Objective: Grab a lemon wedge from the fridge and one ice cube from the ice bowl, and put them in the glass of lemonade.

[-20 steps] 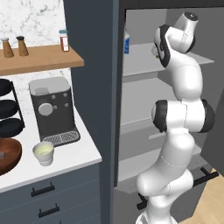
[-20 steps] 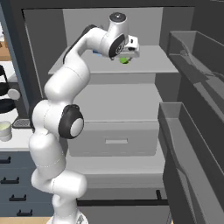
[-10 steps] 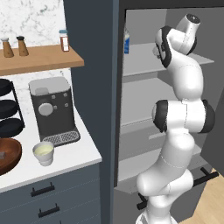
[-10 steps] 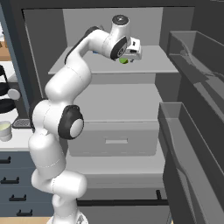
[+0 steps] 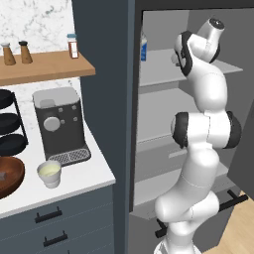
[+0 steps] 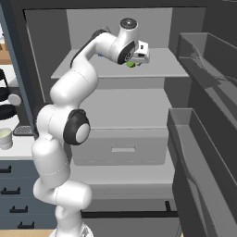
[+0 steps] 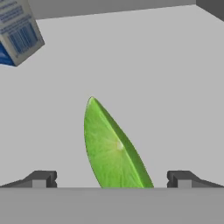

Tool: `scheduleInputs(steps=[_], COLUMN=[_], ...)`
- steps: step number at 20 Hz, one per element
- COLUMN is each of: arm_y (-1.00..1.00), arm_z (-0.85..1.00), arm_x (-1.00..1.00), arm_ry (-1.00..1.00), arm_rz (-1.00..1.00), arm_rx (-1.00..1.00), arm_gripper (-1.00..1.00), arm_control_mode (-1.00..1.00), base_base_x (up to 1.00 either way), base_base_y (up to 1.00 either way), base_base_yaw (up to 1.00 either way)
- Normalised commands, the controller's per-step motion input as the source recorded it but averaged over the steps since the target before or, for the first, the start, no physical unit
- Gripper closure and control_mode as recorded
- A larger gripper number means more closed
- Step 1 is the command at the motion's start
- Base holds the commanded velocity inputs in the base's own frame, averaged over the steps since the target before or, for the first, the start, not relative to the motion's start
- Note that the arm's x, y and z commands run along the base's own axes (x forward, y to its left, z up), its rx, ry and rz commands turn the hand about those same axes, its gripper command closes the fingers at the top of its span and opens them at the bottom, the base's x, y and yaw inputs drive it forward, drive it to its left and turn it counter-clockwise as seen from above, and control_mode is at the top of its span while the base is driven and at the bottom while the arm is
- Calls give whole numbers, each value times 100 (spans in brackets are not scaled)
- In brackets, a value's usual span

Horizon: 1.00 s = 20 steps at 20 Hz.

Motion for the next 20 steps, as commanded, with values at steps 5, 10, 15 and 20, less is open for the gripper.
scheduleInputs(steps=[5, 10, 15, 20], arm_y=[0, 0, 4, 14], arm_z=[0, 0, 0, 0], arm_x=[0, 0, 0, -3], arm_ry=[0, 0, 0, 0], arm_rz=[8, 13, 16, 14], arm_rx=[0, 0, 0, 0], arm_gripper=[-100, -100, -100, -100], arm_control_mode=[-100, -100, -100, -100], base_base_x=[0, 0, 0, 0], base_base_y=[0, 0, 0, 0], base_base_yaw=[0, 0, 0, 0])
